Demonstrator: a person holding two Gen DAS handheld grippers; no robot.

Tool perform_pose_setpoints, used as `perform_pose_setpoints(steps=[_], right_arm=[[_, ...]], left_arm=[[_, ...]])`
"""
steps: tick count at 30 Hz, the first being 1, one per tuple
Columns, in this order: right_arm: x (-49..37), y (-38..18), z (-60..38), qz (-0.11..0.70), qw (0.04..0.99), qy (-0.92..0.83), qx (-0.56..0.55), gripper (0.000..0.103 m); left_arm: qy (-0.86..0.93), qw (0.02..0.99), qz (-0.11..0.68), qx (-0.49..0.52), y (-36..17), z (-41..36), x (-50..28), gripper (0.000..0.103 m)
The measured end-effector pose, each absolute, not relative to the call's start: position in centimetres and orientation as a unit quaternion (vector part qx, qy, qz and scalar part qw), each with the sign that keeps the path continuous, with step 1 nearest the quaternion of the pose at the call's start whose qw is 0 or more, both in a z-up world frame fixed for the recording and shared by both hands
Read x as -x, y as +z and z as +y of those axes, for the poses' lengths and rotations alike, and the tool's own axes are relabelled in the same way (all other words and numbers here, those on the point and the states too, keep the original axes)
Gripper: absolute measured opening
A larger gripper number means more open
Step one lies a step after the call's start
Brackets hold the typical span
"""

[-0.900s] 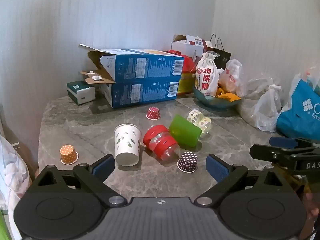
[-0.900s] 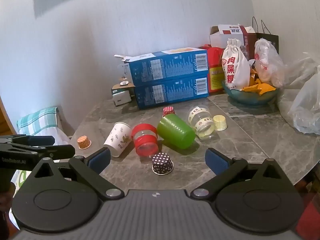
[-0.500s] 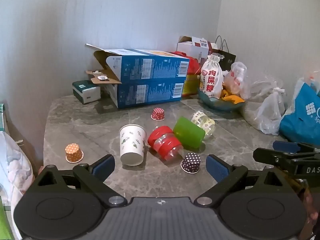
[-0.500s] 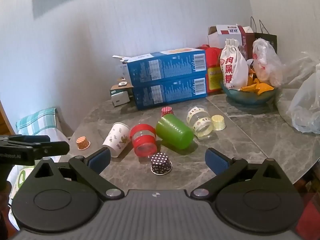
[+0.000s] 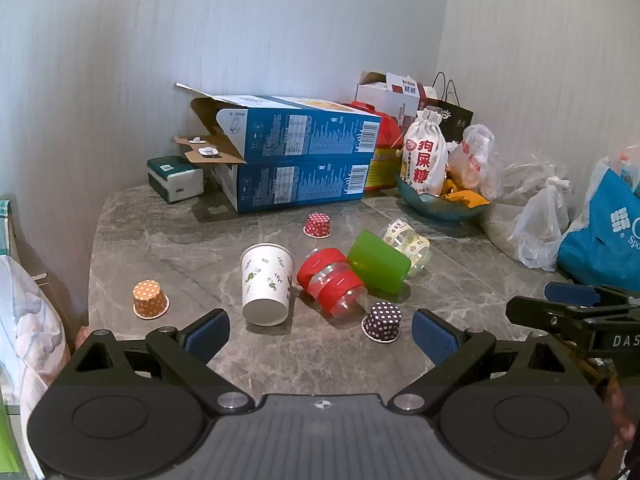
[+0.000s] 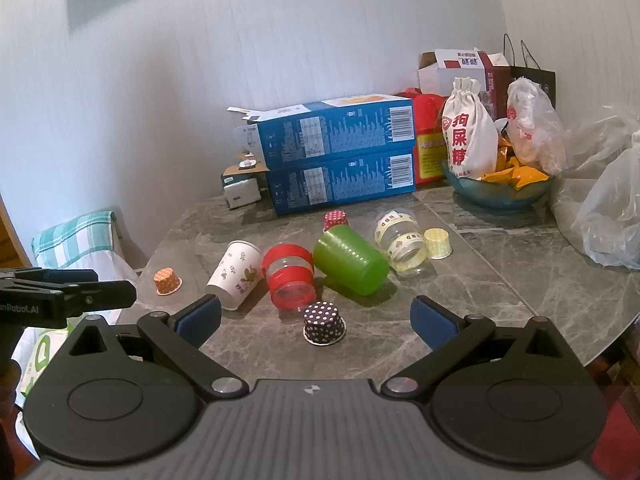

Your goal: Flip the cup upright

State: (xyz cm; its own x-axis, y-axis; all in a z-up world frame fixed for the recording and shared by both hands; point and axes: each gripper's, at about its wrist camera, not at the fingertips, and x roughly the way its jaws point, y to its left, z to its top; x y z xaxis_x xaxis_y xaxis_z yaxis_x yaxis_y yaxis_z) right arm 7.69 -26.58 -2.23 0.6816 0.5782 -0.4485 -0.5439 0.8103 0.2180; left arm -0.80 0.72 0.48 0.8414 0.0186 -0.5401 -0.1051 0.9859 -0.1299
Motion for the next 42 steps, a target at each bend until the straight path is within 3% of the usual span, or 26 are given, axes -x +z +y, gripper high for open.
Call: perform_pose_setpoints(steps=[42], right_arm=[[-7.63,-1.98,-26.82,0.264,0.914,0.305,-0.046,0.102]], left_arm=[[0.024,0.956,0.284,0.073,0.03,-0.07,1.38,0.099]])
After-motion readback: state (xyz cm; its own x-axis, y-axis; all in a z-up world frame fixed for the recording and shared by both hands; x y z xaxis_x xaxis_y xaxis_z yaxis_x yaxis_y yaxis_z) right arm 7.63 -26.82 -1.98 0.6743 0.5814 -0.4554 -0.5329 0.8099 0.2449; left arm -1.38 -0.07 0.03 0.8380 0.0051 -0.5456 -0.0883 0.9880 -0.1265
